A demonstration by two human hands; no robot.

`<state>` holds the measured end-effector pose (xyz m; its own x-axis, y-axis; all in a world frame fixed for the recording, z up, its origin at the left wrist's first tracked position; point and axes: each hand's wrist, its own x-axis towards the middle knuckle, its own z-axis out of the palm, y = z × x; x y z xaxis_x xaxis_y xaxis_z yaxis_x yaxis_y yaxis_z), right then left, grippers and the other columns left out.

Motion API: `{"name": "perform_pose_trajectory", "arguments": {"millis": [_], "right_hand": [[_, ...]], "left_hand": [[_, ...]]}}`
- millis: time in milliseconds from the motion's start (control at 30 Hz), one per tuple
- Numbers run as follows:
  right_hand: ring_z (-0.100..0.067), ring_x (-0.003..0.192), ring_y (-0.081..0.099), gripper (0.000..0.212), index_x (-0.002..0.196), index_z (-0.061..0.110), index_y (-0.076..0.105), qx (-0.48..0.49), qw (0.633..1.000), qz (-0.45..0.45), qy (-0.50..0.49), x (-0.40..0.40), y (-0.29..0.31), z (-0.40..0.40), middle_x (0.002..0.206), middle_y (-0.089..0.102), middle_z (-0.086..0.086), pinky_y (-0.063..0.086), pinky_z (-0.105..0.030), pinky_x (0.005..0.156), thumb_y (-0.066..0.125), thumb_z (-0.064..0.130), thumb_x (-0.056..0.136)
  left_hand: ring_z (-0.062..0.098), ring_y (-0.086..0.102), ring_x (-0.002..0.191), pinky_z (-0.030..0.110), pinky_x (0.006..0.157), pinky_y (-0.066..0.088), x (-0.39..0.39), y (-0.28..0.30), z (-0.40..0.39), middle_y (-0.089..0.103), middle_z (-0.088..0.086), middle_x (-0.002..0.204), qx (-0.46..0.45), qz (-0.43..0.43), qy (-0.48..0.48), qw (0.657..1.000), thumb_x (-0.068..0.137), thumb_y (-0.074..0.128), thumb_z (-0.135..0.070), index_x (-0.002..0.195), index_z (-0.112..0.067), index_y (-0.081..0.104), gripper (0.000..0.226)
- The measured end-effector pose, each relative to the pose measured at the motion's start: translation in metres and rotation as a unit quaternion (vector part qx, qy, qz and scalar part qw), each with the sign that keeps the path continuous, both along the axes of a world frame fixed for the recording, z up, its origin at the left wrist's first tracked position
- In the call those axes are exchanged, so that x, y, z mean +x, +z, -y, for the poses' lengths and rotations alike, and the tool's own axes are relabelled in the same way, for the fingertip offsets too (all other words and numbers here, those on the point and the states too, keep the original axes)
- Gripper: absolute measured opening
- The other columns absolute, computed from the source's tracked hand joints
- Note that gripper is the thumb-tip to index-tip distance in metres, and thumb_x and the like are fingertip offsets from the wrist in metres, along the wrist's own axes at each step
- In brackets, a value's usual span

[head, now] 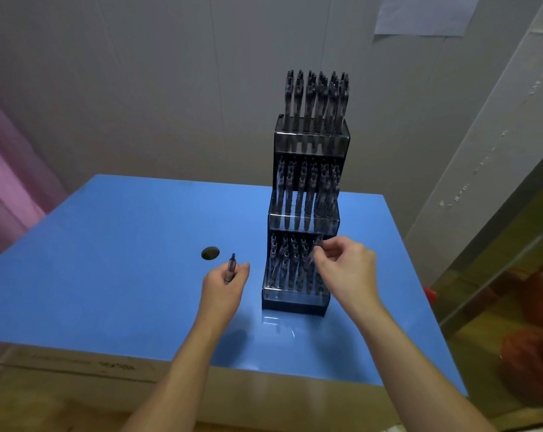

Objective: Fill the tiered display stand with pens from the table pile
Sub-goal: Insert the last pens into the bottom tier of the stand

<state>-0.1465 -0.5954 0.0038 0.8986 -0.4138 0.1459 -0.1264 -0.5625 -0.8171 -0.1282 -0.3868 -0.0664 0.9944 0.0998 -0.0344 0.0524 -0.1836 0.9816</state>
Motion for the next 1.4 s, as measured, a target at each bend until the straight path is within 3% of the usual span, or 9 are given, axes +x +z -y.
{"name": "perform_pose_trajectory", "arguments": {"millis": [133,267,433,533,600,700,800,1133,1400], "right_hand": [[-0.006,0.069,0.065,0.013,0.084,0.014,0.075,-0.02,0.999,-0.028,0.007,0.005,-0.01,-0.01,0.069,0.068,0.009,0.045,-0.013,0.066,0.07,0.024,0.092],[-0.011,0.066,0.066,0.023,0.073,0.013,0.071,-0.06,0.995,-0.079,0.025,0.007,-0.018,-0.018,0.067,0.07,0.002,0.045,-0.015,0.055,0.068,0.025,0.092],[-0.023,0.069,0.07,0.031,0.071,0.003,0.069,-0.102,0.982,-0.144,0.069,0.008,-0.02,-0.026,0.07,0.072,-0.012,0.061,-0.032,0.064,0.066,0.024,0.095],[-0.024,0.075,0.069,0.032,0.08,0.008,0.069,-0.151,0.973,-0.162,0.067,0.008,-0.011,-0.028,0.074,0.071,-0.008,0.059,-0.033,0.065,0.068,0.038,0.09],[-0.022,0.079,0.065,0.033,0.086,0.015,0.064,-0.191,0.972,-0.124,0.052,0.009,-0.005,-0.028,0.08,0.067,0.001,0.057,-0.034,0.071,0.067,0.048,0.087],[-0.021,0.09,0.063,0.035,0.108,0.019,0.065,-0.211,0.975,-0.044,0.061,0.014,0.001,-0.031,0.098,0.062,0.004,0.055,-0.037,0.079,0.066,0.05,0.091],[-0.021,0.1,0.063,0.044,0.128,0.019,0.064,-0.237,0.966,-0.038,0.095,0.023,0.002,-0.034,0.113,0.059,0.003,0.051,-0.034,0.08,0.063,0.049,0.096],[-0.018,0.099,0.061,0.015,0.103,0.021,0.075,-0.253,0.956,-0.04,0.145,0.034,0.007,-0.046,0.103,0.058,0.006,0.055,-0.037,0.081,0.066,0.032,0.098],[-0.02,0.096,0.065,0.018,0.098,0.017,0.076,-0.291,0.94,-0.068,0.163,0.036,0.018,-0.051,0.108,0.064,0.002,0.057,-0.036,0.077,0.064,0.031,0.099]], "left_hand": [[0.022,0.025,0.063,0.038,0.061,0.024,0.0,-0.001,-0.001,0.029,0.007,0.064,0.006,-0.001,-0.001,1.0,0.1,0.062,-0.022,0.069,-0.001,0.03,0.049],[0.022,0.026,0.062,0.038,0.061,0.025,0.001,-0.001,-0.004,0.03,0.008,0.064,0.009,-0.001,0.001,1.0,0.1,0.062,-0.022,0.068,-0.005,0.032,0.047],[0.022,0.025,0.061,0.038,0.061,0.025,0.002,-0.001,-0.005,0.029,0.008,0.063,0.009,0.0,-0.002,1.0,0.1,0.062,-0.023,0.068,-0.003,0.031,0.048],[0.021,0.026,0.061,0.038,0.06,0.024,0.003,0.001,-0.006,0.029,0.008,0.063,0.014,0.002,-0.002,1.0,0.1,0.061,-0.023,0.066,-0.01,0.033,0.046],[0.021,0.027,0.061,0.038,0.06,0.025,0.003,0.003,-0.007,0.03,0.008,0.063,0.012,0.002,0.001,1.0,0.1,0.061,-0.023,0.066,-0.014,0.036,0.044],[0.021,0.028,0.061,0.037,0.06,0.026,0.003,0.004,-0.008,0.032,0.008,0.063,0.01,0.004,0.002,1.0,0.101,0.061,-0.023,0.067,-0.013,0.039,0.042],[0.021,0.028,0.061,0.036,0.06,0.026,0.002,0.005,-0.009,0.032,0.008,0.063,0.012,0.003,0.003,1.0,0.101,0.061,-0.023,0.066,-0.013,0.039,0.042],[0.021,0.027,0.06,0.035,0.057,0.024,0.003,0.005,-0.017,0.03,0.007,0.062,0.01,0.001,0.015,1.0,0.1,0.062,-0.023,0.066,-0.014,0.038,0.042],[0.021,0.028,0.06,0.036,0.058,0.026,0.002,0.009,-0.016,0.031,0.007,0.063,0.005,-0.001,0.009,1.0,0.1,0.062,-0.024,0.067,-0.015,0.039,0.041]]}}
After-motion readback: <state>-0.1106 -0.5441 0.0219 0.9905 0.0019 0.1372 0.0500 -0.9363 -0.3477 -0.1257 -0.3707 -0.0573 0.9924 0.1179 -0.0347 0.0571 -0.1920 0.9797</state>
